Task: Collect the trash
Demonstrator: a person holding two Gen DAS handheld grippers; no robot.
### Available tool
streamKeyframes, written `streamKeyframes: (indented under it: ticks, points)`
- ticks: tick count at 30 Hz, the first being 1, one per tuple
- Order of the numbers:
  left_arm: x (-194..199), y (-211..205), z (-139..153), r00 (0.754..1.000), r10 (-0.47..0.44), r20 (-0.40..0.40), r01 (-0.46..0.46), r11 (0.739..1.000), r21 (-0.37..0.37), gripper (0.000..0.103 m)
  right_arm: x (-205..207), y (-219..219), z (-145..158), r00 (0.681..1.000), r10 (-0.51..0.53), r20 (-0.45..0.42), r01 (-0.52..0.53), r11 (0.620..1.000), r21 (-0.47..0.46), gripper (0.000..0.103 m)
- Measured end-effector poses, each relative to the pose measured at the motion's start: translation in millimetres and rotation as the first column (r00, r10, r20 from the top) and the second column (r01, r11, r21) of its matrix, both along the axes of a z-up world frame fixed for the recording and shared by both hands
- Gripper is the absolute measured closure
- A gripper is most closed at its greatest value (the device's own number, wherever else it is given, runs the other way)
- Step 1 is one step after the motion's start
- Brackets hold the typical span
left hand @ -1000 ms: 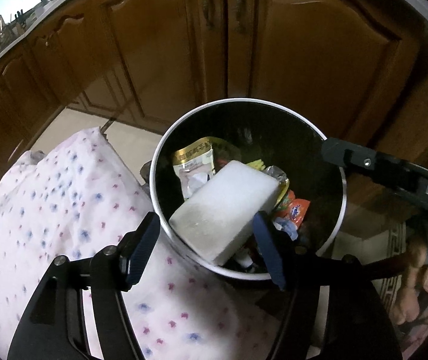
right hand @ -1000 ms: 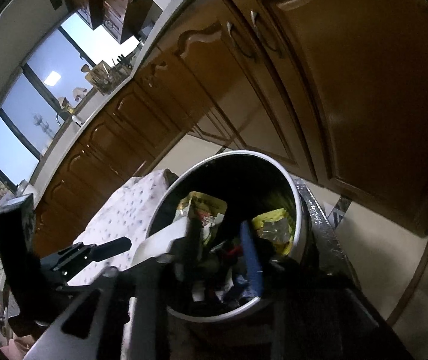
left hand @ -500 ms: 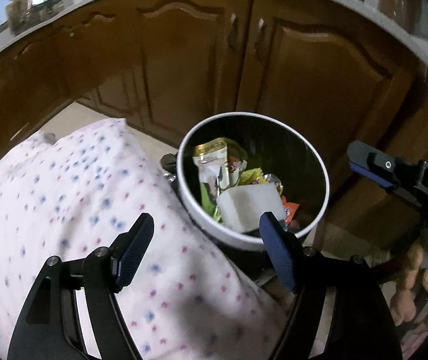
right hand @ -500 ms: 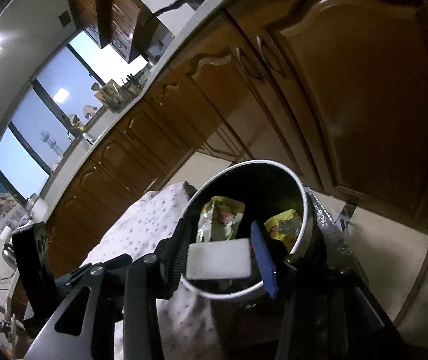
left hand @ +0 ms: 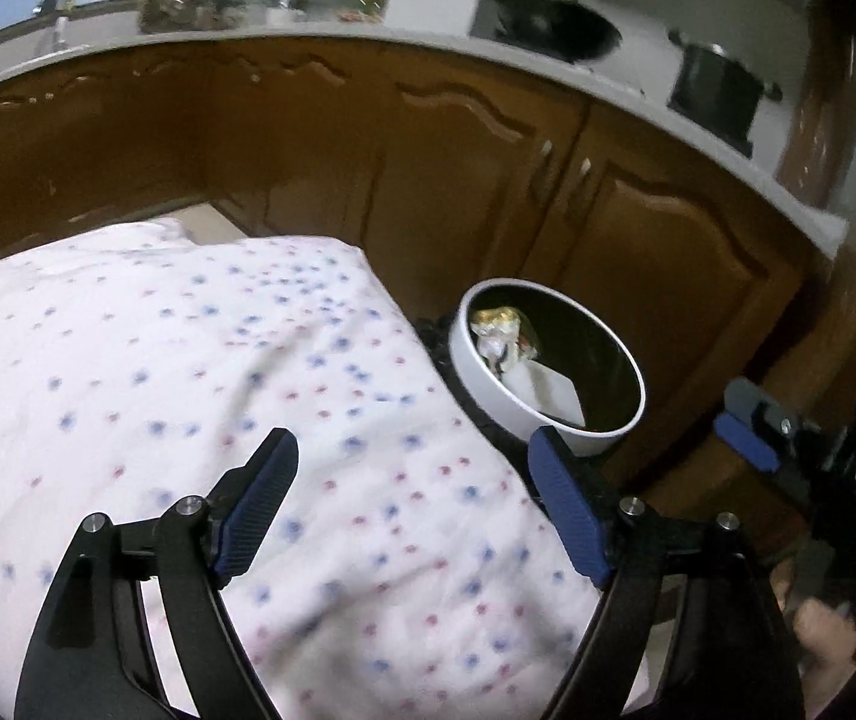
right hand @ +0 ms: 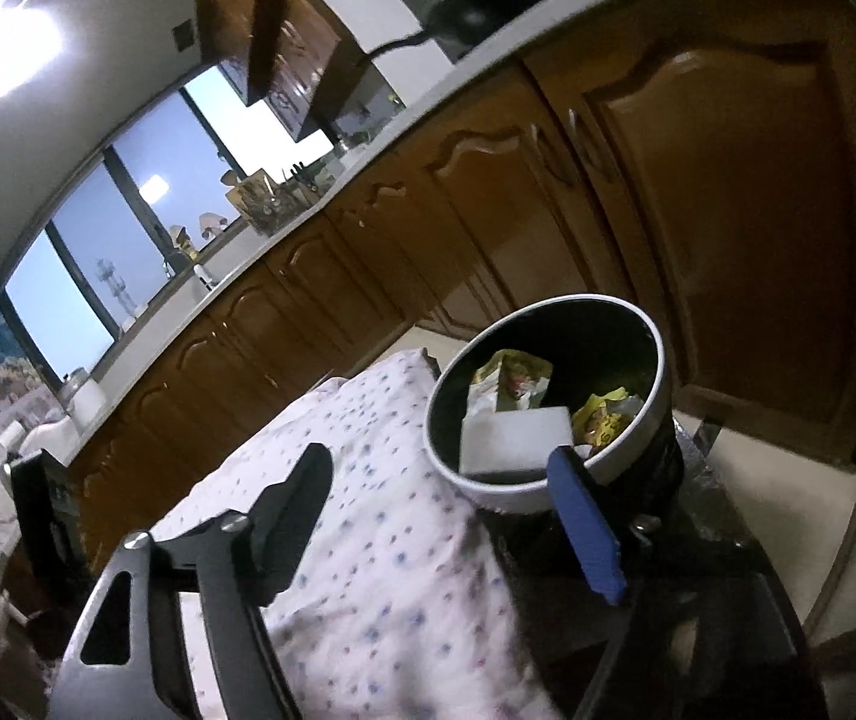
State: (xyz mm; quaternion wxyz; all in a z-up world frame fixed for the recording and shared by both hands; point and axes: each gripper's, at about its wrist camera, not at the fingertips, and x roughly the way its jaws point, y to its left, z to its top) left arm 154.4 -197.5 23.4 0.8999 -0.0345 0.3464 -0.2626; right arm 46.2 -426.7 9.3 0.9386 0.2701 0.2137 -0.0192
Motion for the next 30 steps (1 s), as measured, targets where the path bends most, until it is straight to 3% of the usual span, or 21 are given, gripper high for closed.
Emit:
streamKeyframes:
  ticks: [2, 5, 10, 13, 14, 16, 19, 25, 30]
  points:
    - [-12, 14, 2, 0.999, 0.028, 0.032, -0.028, 0.999, -0.018, 0.017, -9, 16, 3, 1.0, -0.008, 0.02, 0.009, 0.999, -0.048, 0.021]
    - [-31, 30, 3, 0.995, 0.058, 0.085, -0.056, 0.998, -0.021, 0.015, -24, 40, 5, 0.998, -0.026, 0.049, 0.032, 0.991, -0.128, 0.01]
    - [-55, 49, 12, 0.982, 0.099, 0.163, -0.097, 0.995, -0.02, 0.014, -42, 68, 24, 0.995, -0.043, 0.09, 0.063, 0.97, -0.235, 0.008]
    - [-66, 59, 27, 0.965, 0.12, 0.232, -0.115, 0.993, -0.037, 0.008, -53, 76, 46, 0.987, -0.059, 0.15, 0.102, 0.948, -0.301, 0.0]
    - [-70, 62, 31, 0.958, 0.134, 0.255, -0.128, 0.991, -0.041, 0.001, -61, 81, 53, 0.979, -0.062, 0.194, 0.124, 0.937, -0.326, 0.0]
    - [-81, 67, 34, 0.936, 0.167, 0.31, -0.159, 0.986, -0.05, 0.0, -68, 90, 56, 0.97, -0.055, 0.236, 0.14, 0.923, -0.359, 0.0]
    - [-93, 70, 29, 0.913, 0.195, 0.358, -0.197, 0.98, -0.032, 0.0, -68, 99, 46, 0.972, -0.041, 0.23, 0.134, 0.904, -0.406, 0.0]
    - [-102, 79, 6, 0.9, 0.235, 0.368, -0.242, 0.97, -0.028, 0.0, -70, 112, 14, 0.981, -0.044, 0.19, 0.122, 0.901, -0.417, 0.0]
    - [-109, 81, -9, 0.88, 0.259, 0.397, -0.283, 0.959, 0.0, 0.0, -81, 121, 0, 0.97, -0.037, 0.239, 0.139, 0.894, -0.425, 0.0]
